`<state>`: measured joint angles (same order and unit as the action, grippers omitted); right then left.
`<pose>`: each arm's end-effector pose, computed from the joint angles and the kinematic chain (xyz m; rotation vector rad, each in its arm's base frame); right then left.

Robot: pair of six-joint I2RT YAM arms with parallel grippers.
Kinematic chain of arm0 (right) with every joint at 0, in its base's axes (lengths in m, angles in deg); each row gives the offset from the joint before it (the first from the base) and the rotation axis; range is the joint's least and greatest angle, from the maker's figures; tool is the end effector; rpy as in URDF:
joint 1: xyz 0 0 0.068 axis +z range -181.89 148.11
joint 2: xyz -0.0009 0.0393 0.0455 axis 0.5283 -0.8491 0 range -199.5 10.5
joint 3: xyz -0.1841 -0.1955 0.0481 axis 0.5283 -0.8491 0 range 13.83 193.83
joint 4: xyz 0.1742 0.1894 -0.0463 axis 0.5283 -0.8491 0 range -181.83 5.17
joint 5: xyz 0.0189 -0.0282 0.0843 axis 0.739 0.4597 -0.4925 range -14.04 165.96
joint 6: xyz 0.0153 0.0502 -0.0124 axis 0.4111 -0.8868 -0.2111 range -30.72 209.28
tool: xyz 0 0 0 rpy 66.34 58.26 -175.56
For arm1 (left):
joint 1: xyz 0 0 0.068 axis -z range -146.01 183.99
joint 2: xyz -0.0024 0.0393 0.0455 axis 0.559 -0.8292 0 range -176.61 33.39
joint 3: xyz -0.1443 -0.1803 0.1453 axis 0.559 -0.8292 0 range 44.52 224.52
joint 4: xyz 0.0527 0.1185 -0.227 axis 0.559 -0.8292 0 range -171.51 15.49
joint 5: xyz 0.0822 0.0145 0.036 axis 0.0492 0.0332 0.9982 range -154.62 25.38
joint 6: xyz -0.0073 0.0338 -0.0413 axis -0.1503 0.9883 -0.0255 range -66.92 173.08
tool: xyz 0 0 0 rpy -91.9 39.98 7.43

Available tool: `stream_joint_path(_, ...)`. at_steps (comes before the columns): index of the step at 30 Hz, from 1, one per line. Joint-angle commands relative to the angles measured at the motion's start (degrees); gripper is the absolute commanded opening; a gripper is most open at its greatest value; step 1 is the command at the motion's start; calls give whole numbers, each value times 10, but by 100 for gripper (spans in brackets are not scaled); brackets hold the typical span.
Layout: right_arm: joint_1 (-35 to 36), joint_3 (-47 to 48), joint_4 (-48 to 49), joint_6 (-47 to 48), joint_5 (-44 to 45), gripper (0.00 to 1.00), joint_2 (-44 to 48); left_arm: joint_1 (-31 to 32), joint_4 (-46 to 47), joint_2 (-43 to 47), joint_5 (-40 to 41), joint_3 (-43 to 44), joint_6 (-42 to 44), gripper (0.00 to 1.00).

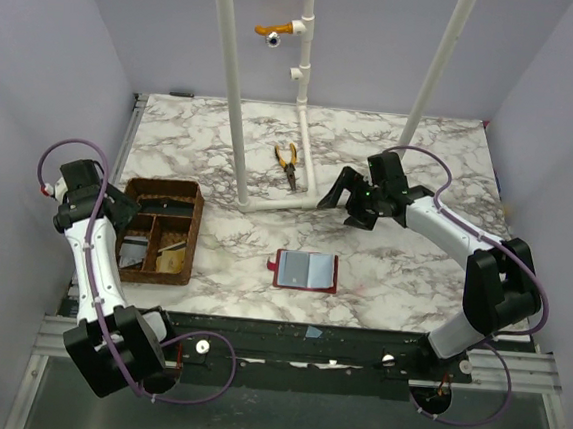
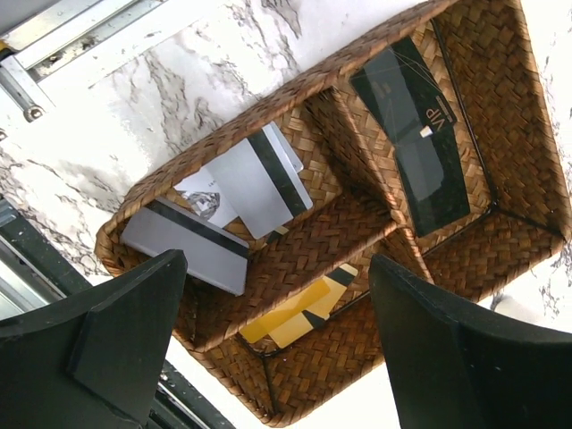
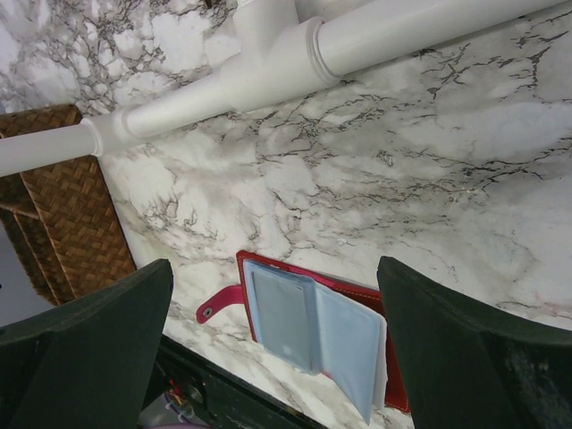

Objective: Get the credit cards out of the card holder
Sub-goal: Place the credit card in the storage box, then remove the credit card from the card holder.

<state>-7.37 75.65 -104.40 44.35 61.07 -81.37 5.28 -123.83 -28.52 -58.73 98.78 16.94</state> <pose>0.3064 0.1498 0.2241 0.3356 2.5660 0.8192 0.1790 0.1021 0.2815 -1.4049 2.1390 0.0823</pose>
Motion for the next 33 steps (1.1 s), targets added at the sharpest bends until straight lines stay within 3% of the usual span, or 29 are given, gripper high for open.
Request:
stream_joint_path(1, -5, 4, 2, 3, -15, 100, -4, 13, 6, 19, -29, -5, 11, 86)
stream_joint_path(18, -4, -13, 6, 0, 0, 100, 9, 93, -12, 76, -79, -28, 23, 87)
stream_joint_path(26, 11, -30, 9, -9, 20, 100, 34, 206, -18, 132, -77, -53, 7, 87)
stream_joint_path(33, 54, -70, 14, -20, 47, 100, 75, 340, 3, 169, -103, -88, -15, 87)
